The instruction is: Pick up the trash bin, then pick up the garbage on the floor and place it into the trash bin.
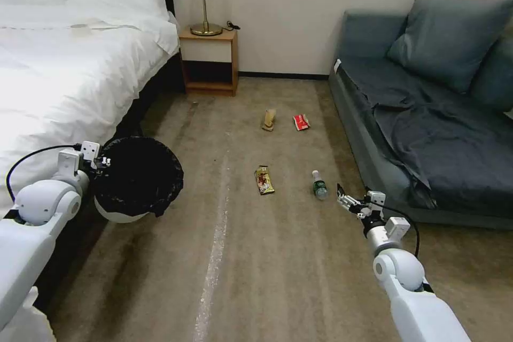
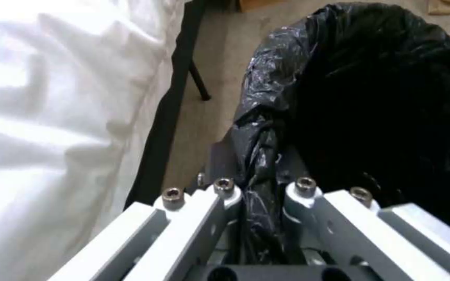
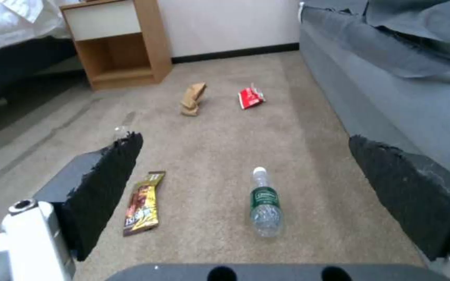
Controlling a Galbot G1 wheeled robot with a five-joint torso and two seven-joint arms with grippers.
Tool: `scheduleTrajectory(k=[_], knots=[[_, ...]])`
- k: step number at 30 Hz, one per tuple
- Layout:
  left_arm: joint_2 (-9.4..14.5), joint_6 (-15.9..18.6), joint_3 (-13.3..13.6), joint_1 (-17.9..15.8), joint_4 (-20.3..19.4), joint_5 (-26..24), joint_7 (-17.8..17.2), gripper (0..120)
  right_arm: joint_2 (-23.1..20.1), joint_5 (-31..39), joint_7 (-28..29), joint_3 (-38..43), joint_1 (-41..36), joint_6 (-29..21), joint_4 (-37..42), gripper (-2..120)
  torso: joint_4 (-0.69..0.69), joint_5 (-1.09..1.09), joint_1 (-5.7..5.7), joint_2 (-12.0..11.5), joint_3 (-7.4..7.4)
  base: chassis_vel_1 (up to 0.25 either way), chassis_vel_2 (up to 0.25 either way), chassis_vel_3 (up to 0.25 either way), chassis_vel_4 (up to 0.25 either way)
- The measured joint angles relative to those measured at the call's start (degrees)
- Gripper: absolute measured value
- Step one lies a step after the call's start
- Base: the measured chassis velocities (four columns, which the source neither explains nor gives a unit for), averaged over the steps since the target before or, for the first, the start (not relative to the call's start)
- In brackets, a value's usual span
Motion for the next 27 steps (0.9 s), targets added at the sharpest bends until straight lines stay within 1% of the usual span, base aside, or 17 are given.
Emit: scheduleTrajectory(k=[7,17,23,27], knots=[[0.0,-0.3,-0.2,0.5,-0.2,0.3,0.1,4,-0.2,0.0,-0.1,0.1,0.1,0.1,0.0,100,0.00,0.01,0.00,0.0,0.00,-0.013,0.014,0.010,-0.010],[0.1,-0.5,-0.4,0.3,0.0,0.4,0.2,4,0.0,0.1,-0.7,0.3,0.1,0.5,-0.7,100,0.00,0.02,0.00,0.0,0.00,-0.029,0.030,0.031,-0.032],[0.0,-1.5,-0.5,0.0,0.7,0.5,0.8,4,1.8,-0.4,-1.0,-0.2,0.7,0.7,-2.1,100,0.00,0.02,0.00,0.0,0.00,-0.029,0.033,0.035,-0.028],[0.6,-1.7,-0.8,0.0,0.8,0.4,1.1,4,2.4,-0.5,-1.0,-0.4,1.1,0.7,-2.4,100,0.00,0.01,0.00,0.0,0.00,-0.052,0.056,0.049,-0.055]])
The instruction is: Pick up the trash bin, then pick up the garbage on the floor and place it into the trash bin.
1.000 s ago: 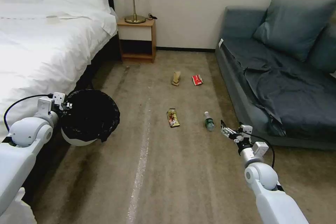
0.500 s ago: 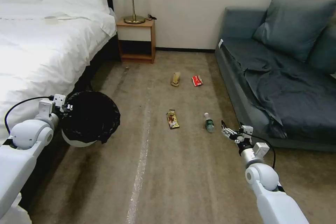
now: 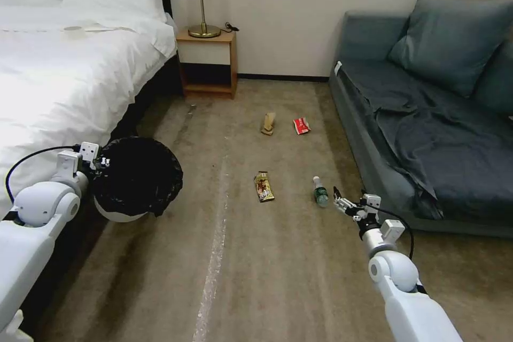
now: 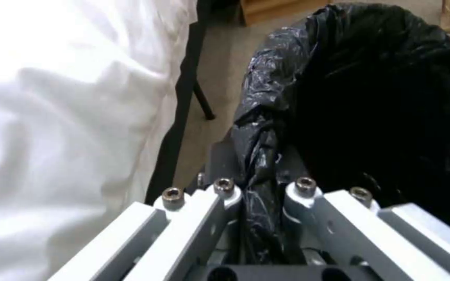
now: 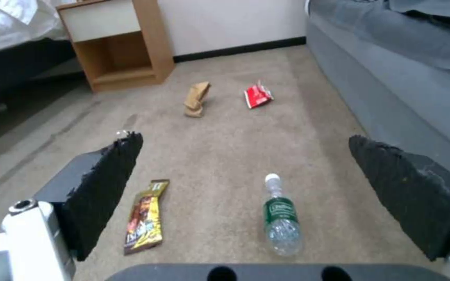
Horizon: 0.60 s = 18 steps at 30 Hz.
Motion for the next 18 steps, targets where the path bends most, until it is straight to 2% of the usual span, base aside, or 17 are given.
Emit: scheduleTrajectory(k=[8,10,18], knots=[[0.2,-1.2,-0.3,0.1,0.2,0.0,0.8,4,0.2,0.0,-0.1,0.0,0.2,0.0,-0.4,100,0.00,0.00,0.00,0.0,0.00,-0.064,0.073,0.061,-0.056],[-0.1,-2.2,-0.3,0.1,0.4,0.4,1.3,4,0.3,0.0,-0.2,0.0,0.2,0.1,-0.7,100,0.00,0.00,0.00,0.0,0.00,-0.047,0.066,0.050,-0.046],[-0.9,-2.3,-0.1,0.0,0.8,1.0,1.3,4,0.3,0.2,-0.4,0.2,-0.1,0.2,-0.8,100,-0.01,0.00,0.00,0.0,0.00,-0.053,0.039,0.052,-0.051]])
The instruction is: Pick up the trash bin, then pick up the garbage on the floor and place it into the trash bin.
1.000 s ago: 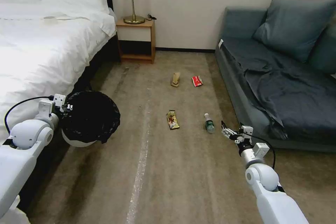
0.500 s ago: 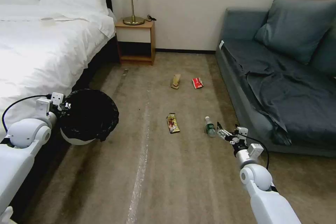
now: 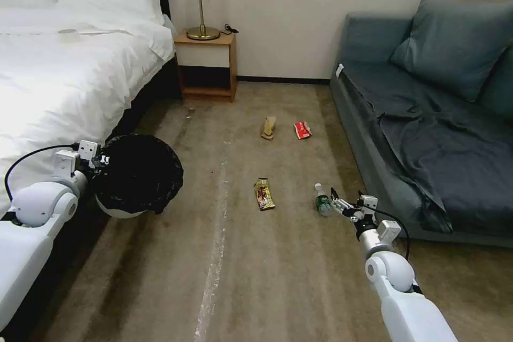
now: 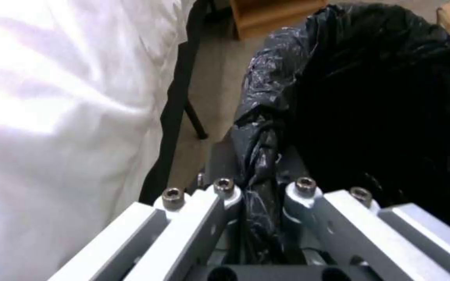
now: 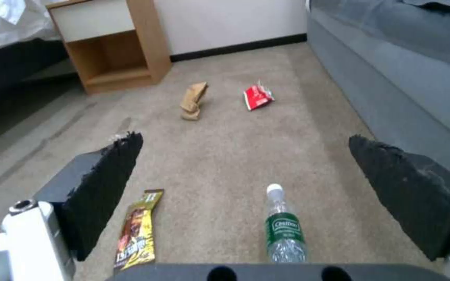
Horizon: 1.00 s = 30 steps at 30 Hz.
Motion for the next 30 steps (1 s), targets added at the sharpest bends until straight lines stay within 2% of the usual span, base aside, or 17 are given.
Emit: scheduleTrajectory(k=[30], knots=[[0.4,-1.6,-0.4,0.8,0.4,0.6,0.9,4,0.9,-0.2,-0.6,-0.2,0.6,0.3,-1.0,100,0.01,0.00,0.00,0.0,0.00,-0.090,0.088,0.092,-0.093]])
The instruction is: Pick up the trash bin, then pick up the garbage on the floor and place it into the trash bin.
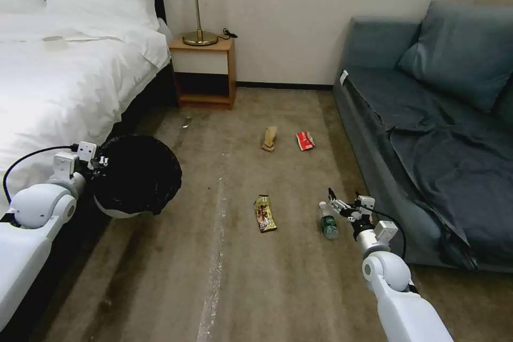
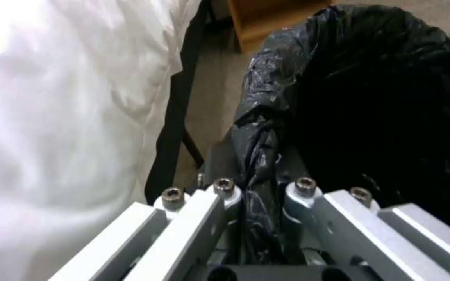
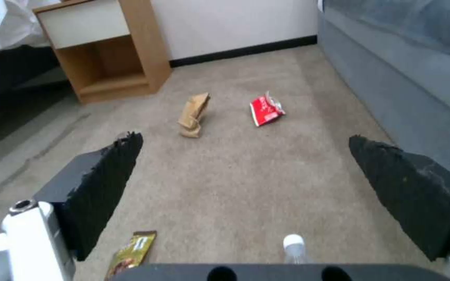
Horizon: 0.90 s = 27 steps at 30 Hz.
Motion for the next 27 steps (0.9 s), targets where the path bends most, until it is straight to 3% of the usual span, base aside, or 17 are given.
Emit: scheduleTrajectory(k=[27], knots=[[0.4,-0.1,-0.7,1.8,-1.9,0.0,-0.1,4,0.1,-0.4,-0.3,0.5,-1.5,0.3,0.9,100,0.00,0.00,0.00,0.0,0.00,-0.103,0.102,0.099,-0.102]])
